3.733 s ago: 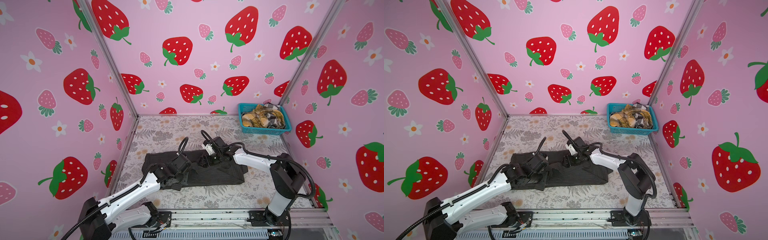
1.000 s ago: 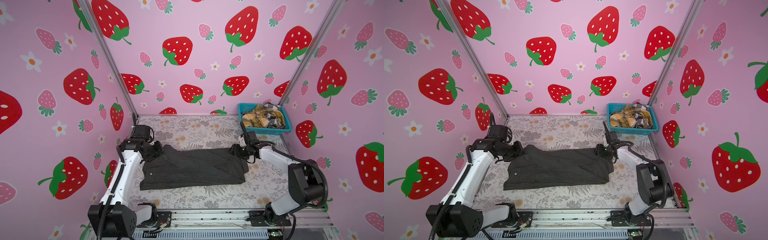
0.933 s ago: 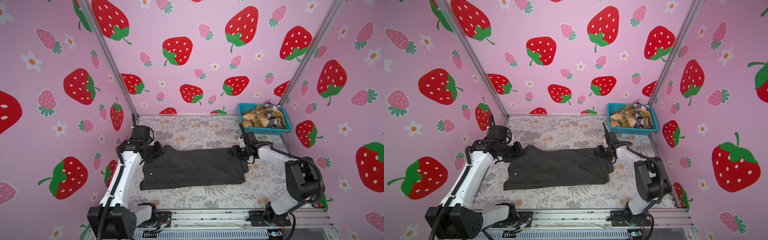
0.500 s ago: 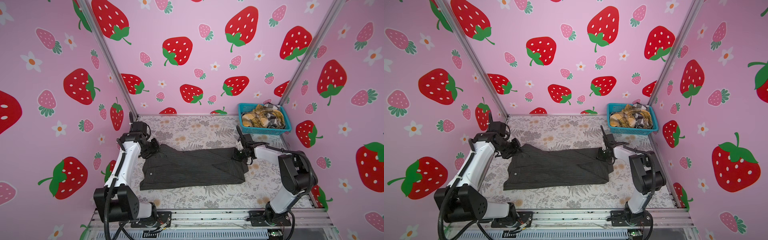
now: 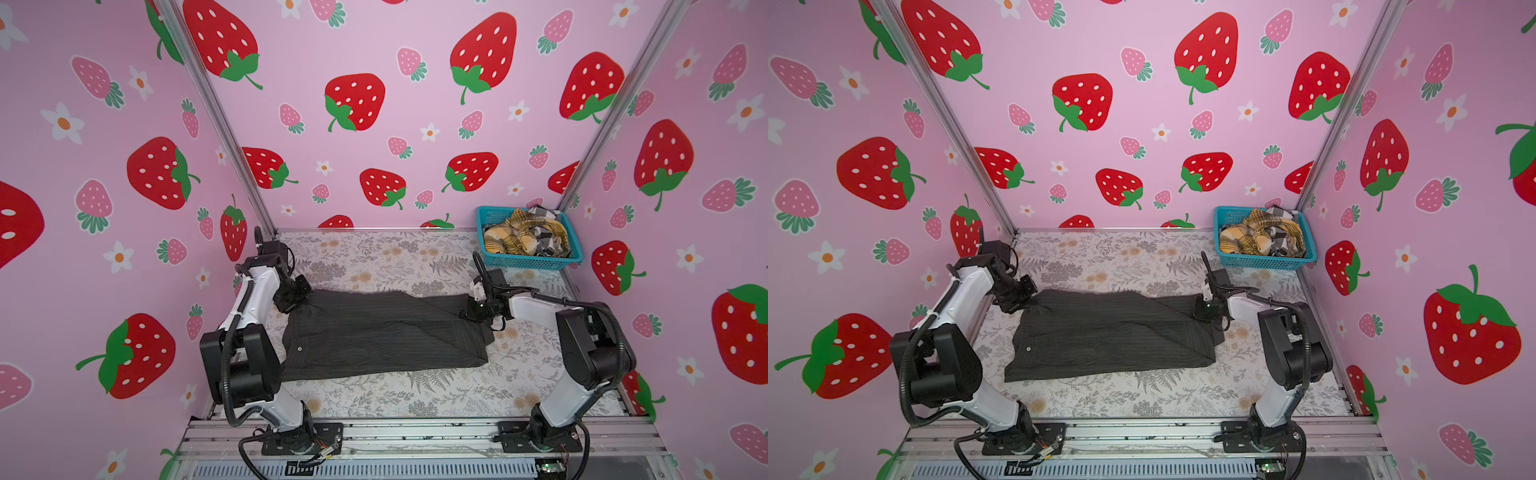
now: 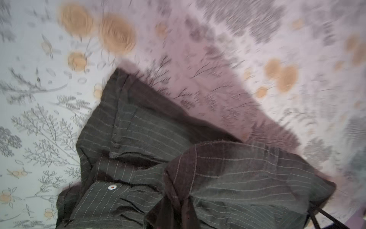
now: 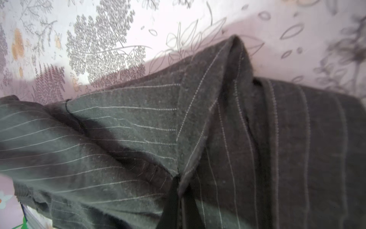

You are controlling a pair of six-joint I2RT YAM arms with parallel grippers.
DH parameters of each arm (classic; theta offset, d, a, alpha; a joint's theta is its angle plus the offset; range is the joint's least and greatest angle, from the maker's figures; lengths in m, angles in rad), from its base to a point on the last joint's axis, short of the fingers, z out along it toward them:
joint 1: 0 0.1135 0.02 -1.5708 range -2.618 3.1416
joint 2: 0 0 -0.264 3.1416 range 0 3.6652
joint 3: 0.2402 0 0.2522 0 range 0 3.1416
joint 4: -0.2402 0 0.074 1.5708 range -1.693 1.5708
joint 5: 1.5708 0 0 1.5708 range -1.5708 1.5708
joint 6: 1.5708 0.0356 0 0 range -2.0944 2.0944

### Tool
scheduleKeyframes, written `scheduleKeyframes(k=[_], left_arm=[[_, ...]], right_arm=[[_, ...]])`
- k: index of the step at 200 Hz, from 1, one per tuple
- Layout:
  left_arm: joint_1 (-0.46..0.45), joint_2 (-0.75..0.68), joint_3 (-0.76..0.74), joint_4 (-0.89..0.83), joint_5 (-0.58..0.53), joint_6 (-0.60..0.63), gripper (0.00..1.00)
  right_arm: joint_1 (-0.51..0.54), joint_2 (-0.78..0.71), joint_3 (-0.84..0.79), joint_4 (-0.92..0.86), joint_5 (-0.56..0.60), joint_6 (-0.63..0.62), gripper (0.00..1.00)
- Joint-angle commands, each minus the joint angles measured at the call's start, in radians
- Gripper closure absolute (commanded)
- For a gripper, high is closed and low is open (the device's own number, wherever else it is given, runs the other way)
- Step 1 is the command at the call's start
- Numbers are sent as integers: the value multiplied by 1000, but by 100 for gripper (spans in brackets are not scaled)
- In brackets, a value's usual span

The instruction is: Fold and stack the long sleeve shirts

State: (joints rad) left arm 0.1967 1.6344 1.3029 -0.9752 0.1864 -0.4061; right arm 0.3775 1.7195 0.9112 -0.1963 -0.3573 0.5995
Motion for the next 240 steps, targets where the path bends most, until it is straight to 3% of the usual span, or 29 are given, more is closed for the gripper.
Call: scheduleKeyframes(k=[1,19,49,54,60,86,114,130,155,199,240], left_arm=[[7,15,-14,6,-23,23,100],[6,47,-13,-6,-24,39,99],[8,85,-20,-15,-90,46,53],[7,86,-23,-12,-100,47,41],[9,85,-23,-14,-114,45,36],[20,20,-38,-13,-170,16,35],[65,-83,-106,-16,-196,-27,34],[119,-125,-188,25,-102,-53,35],[216,-134,-309,174,175,-100,32],[234,-34,-302,304,298,-151,45],[235,14,-280,329,286,-160,54]], right_arm=[[1,-14,-12,17,-23,-24,85],[1,-20,-11,7,-19,-34,58],[4,-95,-5,-8,-45,-42,31],[7,-112,3,-18,-46,-45,28],[9,-135,14,-32,-45,-52,26],[29,-221,74,-121,-14,-85,22],[89,-249,121,-174,47,-97,24],[136,-218,133,-153,62,-86,27],[205,-144,149,-100,69,-63,30],[238,-38,159,-52,94,-64,33],[231,30,138,-58,129,-62,37]])
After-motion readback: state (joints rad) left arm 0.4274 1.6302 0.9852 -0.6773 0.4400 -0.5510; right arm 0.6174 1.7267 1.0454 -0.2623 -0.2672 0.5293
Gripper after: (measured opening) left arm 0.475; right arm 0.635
